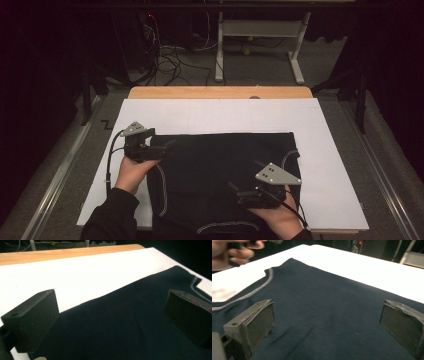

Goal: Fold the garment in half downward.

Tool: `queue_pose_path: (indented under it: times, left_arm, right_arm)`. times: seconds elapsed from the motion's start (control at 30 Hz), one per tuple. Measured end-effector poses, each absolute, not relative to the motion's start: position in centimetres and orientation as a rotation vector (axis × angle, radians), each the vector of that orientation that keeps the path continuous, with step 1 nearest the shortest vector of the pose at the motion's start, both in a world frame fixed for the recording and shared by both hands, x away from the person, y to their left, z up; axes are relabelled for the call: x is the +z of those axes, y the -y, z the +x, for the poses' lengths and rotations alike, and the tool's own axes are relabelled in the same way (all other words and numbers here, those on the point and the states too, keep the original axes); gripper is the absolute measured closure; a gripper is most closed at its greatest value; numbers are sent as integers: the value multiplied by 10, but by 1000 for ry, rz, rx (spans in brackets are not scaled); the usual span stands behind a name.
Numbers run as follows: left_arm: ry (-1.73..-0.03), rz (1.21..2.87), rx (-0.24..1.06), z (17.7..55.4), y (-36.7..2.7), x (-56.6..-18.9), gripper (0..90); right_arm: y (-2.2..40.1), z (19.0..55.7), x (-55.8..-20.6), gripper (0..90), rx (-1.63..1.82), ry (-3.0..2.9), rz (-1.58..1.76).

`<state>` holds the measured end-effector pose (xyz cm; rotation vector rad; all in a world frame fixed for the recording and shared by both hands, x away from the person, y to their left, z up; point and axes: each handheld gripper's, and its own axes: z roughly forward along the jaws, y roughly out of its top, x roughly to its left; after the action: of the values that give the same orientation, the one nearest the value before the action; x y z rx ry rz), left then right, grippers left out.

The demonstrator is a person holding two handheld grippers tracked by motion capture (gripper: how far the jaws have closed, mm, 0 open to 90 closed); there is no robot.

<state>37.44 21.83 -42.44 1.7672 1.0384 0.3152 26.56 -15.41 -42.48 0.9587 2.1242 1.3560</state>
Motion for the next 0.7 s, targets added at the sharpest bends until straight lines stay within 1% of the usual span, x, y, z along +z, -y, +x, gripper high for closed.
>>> queue_pose_path:
  times: [0.23, 0.37, 0.7]
  left_arm:
    - [-1071, 1784, 337, 382, -228, -434, 0]
    - [-1126, 1765, 346, 386, -238, -443, 0]
    - [-1227, 1780, 354, 402, -246, -469, 2]
  right_arm:
    - [127, 259, -432, 2, 1383, -2175, 930]
    - [114, 254, -434, 2, 1397, -2195, 910]
    - [94, 242, -440, 2, 1415, -2247, 870]
